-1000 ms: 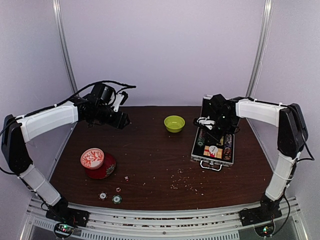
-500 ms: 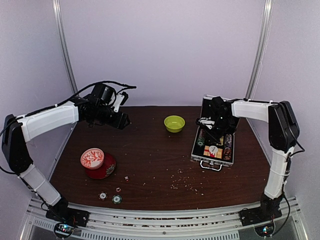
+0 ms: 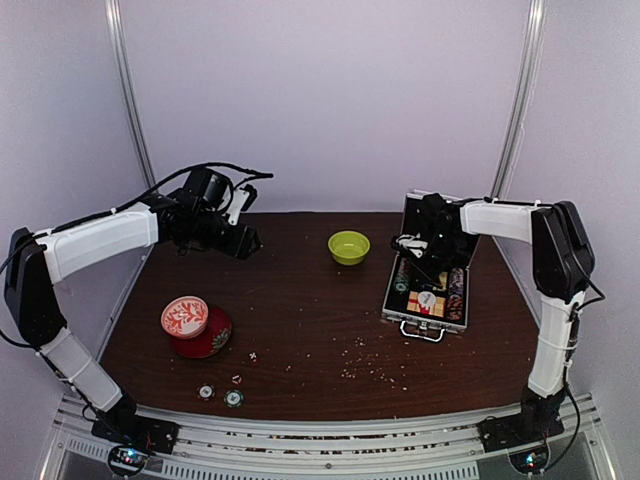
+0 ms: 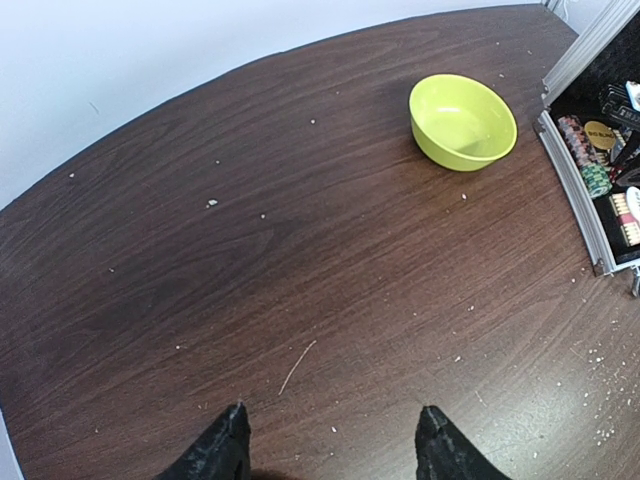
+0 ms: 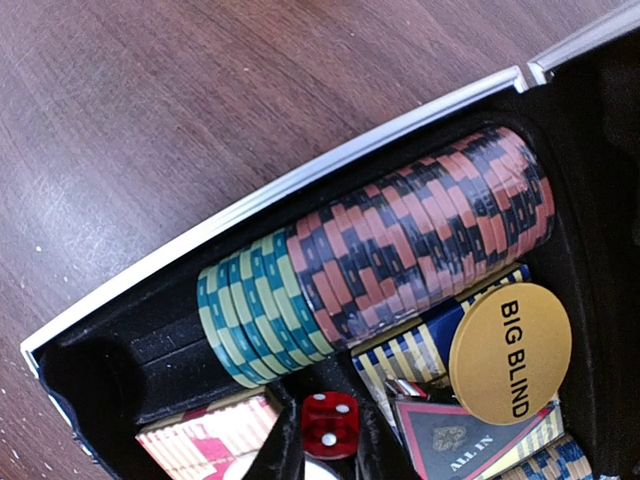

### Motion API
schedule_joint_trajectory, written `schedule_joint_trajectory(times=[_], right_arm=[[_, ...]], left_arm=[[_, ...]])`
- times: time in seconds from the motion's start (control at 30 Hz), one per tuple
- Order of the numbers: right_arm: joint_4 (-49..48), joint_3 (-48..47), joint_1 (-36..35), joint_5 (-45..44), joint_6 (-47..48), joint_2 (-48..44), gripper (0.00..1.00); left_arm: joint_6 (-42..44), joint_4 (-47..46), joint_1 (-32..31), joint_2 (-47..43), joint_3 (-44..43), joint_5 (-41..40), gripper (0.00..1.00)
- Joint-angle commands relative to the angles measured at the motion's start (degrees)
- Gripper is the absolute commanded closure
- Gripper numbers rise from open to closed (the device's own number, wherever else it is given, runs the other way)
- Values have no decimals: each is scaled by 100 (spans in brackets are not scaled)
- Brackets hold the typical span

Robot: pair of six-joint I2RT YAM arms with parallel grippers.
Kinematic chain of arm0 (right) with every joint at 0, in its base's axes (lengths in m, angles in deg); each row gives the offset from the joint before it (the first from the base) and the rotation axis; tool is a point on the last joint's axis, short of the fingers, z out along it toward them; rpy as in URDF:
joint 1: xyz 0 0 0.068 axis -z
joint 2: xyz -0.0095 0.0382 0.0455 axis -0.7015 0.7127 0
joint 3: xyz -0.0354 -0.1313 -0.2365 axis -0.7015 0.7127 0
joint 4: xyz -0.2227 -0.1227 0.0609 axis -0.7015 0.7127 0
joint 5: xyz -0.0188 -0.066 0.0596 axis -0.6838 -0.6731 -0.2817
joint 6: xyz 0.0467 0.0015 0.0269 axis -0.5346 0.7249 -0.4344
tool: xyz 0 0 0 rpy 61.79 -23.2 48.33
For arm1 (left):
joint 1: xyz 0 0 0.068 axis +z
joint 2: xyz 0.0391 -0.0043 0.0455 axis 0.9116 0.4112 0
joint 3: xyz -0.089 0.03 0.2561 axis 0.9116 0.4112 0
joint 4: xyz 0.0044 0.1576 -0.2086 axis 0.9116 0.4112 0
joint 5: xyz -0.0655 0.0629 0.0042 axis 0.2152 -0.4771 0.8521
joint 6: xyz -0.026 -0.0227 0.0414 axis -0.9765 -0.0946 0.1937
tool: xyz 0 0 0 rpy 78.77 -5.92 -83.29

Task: Pack up texas hold em set

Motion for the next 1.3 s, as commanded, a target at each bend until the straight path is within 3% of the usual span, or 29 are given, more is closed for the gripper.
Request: schedule_joint_trajectory(times=[0.0,0.2,0.37,0.53,0.8,0.9,1.03,1.27], right_arm=[[14,-167,45,-114,-72,27,75],[123,-174,42,-19,-66,-173,72],[185,89,17,796,153,-726,70],[-277,1022,-88,1669,536,-1446,68],[-1575,2605,-100,2701,822,-2486,68],[-1666,2711,-100,2724,881,-2521,68],[-1619,2677,-99,2829,940,-2420,68],[-1463,2700,-100,2917,1102,-2328,68]], left_arm=[[81,-109,8,85,-69,60,43],[88,-104,12,86,-69,51,42],[110,-42,2,161,-48,-46,42],[-431,1091,-406,315,-284,-782,43],[-1260,2253,-1035,-452,836,-461,47],[-1321,2303,-1453,-535,1194,-27,47],[-1450,2197,-1959,-329,1484,-54,43],[-1546,1818,-2044,98,1607,-121,45]])
